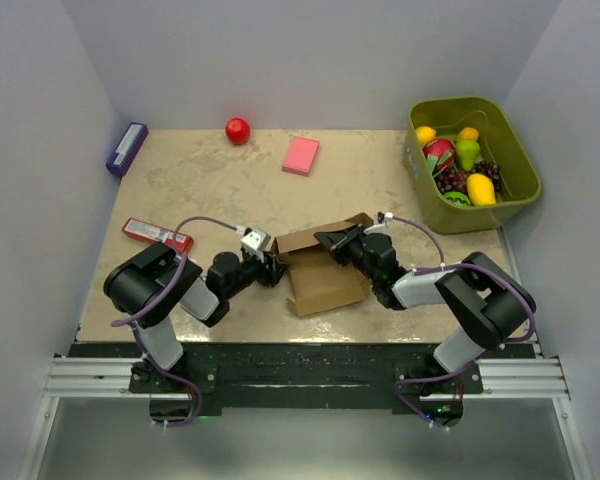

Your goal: Fold the paper box

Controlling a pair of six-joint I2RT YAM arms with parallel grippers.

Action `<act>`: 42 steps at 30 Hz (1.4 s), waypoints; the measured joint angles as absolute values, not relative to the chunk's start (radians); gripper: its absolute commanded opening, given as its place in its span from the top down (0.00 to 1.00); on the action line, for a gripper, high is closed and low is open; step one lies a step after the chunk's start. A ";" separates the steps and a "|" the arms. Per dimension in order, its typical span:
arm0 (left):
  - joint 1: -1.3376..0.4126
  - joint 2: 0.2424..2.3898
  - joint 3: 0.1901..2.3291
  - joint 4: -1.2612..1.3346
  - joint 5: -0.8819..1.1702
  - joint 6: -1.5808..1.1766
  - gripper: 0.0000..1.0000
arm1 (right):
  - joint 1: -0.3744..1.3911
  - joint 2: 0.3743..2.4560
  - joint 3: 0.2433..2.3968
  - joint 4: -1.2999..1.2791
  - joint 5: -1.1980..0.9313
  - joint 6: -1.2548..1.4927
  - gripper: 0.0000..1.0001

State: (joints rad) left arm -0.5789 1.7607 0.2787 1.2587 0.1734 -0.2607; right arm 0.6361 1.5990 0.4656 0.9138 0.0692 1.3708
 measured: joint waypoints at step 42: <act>-0.780 1.824 0.439 1.156 -0.300 -0.323 1.00 | 0.673 1.468 0.434 0.791 0.187 1.375 0.55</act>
